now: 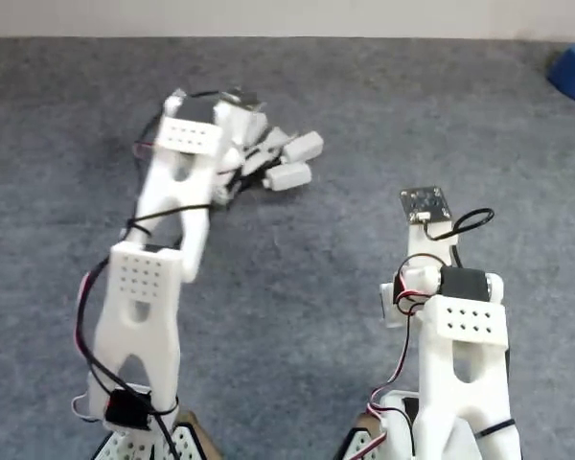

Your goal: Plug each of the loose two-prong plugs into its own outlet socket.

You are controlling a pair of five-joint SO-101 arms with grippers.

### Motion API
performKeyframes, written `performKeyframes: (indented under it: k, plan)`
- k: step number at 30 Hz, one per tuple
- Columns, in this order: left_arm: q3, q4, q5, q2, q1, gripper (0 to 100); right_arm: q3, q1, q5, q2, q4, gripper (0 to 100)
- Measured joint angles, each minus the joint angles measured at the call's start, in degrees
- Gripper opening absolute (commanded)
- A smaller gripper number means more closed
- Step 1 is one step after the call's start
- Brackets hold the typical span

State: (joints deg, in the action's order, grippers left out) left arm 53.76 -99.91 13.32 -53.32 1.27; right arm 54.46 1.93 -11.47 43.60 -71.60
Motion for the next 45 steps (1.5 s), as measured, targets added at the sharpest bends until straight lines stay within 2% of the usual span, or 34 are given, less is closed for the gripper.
performKeyframes:
  k: [8,17,28,34,45]
  plan:
    - [-15.56,0.00,7.12,13.27,-7.65,1,0.09,-2.64,0.00,0.00,0.00,27.1]
    - [-24.62,0.53,14.86,14.77,-17.05,1,0.09,-2.90,0.00,0.00,0.00,27.1]
    - [-24.97,8.79,25.23,14.77,-37.71,1,0.09,-2.99,0.00,0.00,0.00,27.1]
    - [-21.45,11.96,26.99,14.77,-48.53,1,0.09,-2.99,0.00,0.00,0.00,27.1]
    - [-17.32,12.48,29.10,14.77,-62.24,1,0.09,-2.99,0.00,0.00,0.00,27.1]
